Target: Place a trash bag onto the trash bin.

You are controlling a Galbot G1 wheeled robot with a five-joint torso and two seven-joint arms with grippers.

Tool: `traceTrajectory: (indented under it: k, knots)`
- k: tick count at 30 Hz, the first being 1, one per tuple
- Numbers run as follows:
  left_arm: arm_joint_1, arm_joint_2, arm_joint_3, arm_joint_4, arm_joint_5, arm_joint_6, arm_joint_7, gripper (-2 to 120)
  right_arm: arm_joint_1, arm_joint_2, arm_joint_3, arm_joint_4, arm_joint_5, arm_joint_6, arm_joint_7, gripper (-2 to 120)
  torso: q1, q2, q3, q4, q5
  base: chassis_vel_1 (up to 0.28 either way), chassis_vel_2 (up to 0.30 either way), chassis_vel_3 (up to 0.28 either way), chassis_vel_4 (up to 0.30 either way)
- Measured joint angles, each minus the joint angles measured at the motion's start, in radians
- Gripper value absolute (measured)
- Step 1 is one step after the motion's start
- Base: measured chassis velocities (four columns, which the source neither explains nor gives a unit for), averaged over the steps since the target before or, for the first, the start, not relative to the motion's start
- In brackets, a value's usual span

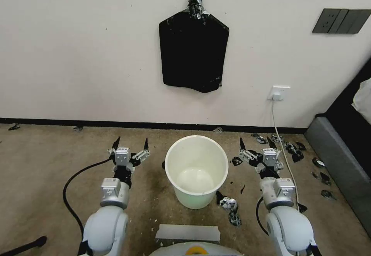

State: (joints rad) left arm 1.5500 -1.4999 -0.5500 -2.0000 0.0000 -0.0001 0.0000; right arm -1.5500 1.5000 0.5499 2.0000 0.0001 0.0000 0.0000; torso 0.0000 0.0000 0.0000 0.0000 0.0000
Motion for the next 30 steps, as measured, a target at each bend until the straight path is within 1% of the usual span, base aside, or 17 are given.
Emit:
traceTrajectory:
  k: [27, 29, 30]
  knots:
    - [0.001, 0.0, -0.001, 0.0, -0.001, 0.0, 0.0, 100, -0.001, -0.002, 0.0, 0.002, 0.0, 0.0, 0.0, 100, 0.0, 0.0, 0.0, 0.0, 0.0001, 0.0, 0.0, 0.0, 0.0]
    - [0.021, -0.004, -0.02, -0.009, -0.021, -0.017, 0.007, 100, -0.01, -0.014, -0.001, 0.019, 0.01, -0.004, 0.006, 100, 0.0, 0.0, 0.0, -0.0003, 0.0002, 0.0, 0.0, 0.0, 0.0]
    - [0.056, -0.011, -0.054, -0.029, -0.052, -0.049, 0.016, 100, -0.029, -0.036, 0.0, 0.053, 0.029, -0.013, 0.02, 100, 0.0, 0.0, 0.0, -0.0003, 0.0001, 0.0, 0.0, 0.0, 0.0]
